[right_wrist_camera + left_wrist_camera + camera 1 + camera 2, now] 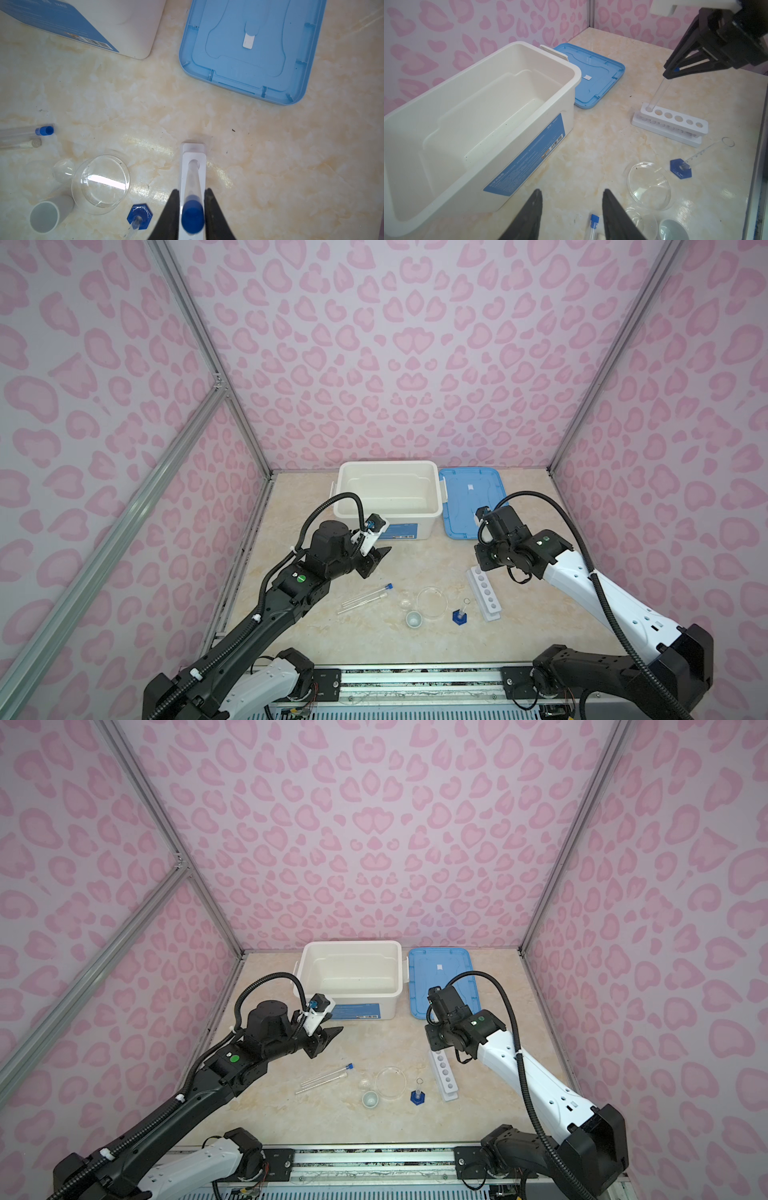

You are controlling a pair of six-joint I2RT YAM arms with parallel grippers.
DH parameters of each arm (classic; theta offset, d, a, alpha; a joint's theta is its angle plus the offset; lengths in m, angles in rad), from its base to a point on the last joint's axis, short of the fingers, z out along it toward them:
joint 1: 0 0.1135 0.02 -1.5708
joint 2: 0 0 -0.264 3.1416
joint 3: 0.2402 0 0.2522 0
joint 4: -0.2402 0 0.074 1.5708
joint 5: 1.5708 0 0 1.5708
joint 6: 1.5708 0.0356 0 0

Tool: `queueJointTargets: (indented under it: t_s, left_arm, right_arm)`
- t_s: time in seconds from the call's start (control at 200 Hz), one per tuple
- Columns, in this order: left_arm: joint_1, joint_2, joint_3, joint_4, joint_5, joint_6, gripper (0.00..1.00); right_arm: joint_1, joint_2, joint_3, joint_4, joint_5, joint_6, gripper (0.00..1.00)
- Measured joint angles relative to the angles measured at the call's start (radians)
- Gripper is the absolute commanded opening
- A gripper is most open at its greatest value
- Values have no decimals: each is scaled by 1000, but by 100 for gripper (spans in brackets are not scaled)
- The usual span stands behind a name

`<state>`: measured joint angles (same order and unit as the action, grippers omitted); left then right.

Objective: Organize the chemistry lab equipment

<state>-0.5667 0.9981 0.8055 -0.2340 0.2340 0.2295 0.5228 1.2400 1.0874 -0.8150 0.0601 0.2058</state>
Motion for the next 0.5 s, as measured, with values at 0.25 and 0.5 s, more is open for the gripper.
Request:
queueJointTargets:
  t_s: [0.25,0.5]
  left_arm:
    - [-2,4,-49,-86,28,34,48]
    - [-2,2,-78,-142,-59,84,46]
  right_arm:
    - [0,18,165,-51,7,-46,31]
    - [-8,24,238,-28,-45,-98,33]
